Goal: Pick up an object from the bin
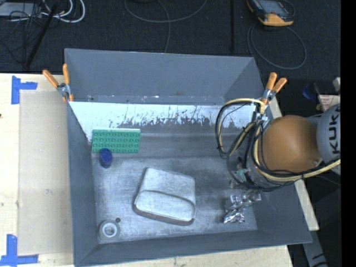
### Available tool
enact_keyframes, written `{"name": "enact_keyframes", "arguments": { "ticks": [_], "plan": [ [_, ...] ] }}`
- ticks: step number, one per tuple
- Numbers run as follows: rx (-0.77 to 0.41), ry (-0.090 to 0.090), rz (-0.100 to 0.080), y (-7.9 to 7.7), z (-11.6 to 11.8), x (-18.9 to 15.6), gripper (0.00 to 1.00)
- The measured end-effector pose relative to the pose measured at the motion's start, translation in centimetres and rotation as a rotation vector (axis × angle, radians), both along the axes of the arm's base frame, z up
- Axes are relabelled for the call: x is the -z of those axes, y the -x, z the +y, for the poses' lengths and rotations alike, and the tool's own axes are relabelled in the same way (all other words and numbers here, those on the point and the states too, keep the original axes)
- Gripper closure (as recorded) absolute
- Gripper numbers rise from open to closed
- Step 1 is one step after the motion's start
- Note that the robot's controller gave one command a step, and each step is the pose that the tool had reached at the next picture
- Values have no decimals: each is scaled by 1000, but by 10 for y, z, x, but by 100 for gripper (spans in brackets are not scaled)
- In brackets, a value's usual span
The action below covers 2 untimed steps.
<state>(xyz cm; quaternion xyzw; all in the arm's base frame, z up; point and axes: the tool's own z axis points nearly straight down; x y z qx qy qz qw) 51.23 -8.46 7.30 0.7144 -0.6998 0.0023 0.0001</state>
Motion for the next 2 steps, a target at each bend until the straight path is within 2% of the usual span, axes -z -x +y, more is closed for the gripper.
{"name": "enact_keyframes", "arguments": {
  "ticks": [1,2],
  "plan": [
    [-1,-6,3,2,2,2,0],
    [-2,-1,3,1,1,1,100]
  ]
}}
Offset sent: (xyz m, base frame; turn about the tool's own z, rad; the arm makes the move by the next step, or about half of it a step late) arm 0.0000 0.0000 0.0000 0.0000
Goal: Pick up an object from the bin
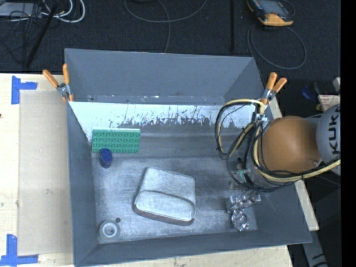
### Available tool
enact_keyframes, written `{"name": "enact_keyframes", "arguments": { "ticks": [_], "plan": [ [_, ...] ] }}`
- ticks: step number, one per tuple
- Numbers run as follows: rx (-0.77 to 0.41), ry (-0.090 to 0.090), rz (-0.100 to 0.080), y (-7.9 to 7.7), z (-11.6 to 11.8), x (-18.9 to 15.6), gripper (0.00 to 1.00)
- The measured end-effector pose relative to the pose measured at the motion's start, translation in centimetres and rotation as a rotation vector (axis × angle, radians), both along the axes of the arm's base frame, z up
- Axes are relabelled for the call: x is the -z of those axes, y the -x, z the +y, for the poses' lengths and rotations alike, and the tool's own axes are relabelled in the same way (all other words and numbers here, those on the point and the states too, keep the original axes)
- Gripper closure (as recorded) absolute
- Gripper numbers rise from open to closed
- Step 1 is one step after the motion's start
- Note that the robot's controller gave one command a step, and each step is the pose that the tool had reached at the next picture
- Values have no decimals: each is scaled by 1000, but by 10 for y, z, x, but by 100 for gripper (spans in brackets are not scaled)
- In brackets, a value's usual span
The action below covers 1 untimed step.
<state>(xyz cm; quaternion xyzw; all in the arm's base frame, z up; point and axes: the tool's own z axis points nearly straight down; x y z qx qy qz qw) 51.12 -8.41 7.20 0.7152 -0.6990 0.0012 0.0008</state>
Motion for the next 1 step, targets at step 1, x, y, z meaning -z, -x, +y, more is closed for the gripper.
{"name": "enact_keyframes", "arguments": {
  "ticks": [1],
  "plan": [
    [-170,-4,-6,-2,27,-256,100]
  ]
}}
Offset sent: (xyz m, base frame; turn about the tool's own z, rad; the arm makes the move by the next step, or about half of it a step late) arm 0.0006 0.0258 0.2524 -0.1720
